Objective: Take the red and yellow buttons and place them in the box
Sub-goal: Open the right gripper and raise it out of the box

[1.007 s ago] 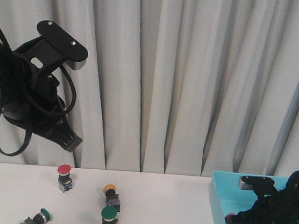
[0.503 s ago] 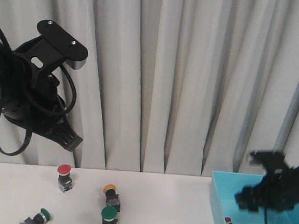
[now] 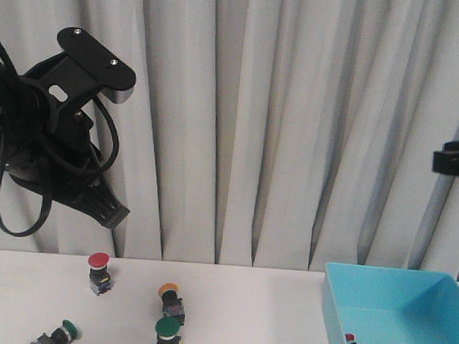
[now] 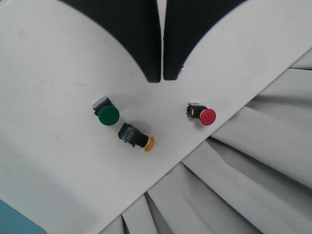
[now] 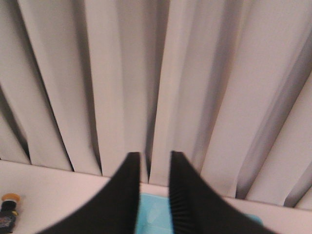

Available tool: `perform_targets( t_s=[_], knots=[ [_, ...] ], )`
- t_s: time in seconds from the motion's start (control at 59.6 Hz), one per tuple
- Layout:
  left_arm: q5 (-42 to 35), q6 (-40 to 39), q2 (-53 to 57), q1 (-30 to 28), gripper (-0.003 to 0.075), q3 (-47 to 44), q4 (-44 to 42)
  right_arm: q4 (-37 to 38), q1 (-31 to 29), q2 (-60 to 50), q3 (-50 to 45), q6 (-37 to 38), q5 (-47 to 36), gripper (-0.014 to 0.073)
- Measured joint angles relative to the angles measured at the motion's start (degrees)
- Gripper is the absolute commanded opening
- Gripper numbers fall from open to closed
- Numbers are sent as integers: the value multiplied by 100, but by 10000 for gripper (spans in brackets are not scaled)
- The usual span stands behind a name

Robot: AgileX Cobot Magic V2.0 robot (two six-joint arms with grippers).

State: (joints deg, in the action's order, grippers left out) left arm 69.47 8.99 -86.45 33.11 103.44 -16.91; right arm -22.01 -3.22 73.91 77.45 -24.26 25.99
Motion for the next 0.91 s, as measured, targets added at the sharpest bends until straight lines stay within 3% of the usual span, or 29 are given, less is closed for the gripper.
perform_targets(
  t_s=[0.319,0.47,0.604,0.789,0.906],
  knots=[
    [-498,-390,0,0,1,0,0,-272,0,-829,0,-130,426,-8],
    [-527,-546,0,0,57,-4,0,-284,0,-848,0,-130,462,-8],
    [-527,-797,0,0,201,-4,-66,-284,0,-848,0,-130,467,-8],
    [-10,-1086,-37,0,482,-4,-873,-284,0,-848,0,-130,467,-8],
    [253,-1389,-194,-5,566,-4,-1400,-284,0,-848,0,-130,467,-8]
  ],
)
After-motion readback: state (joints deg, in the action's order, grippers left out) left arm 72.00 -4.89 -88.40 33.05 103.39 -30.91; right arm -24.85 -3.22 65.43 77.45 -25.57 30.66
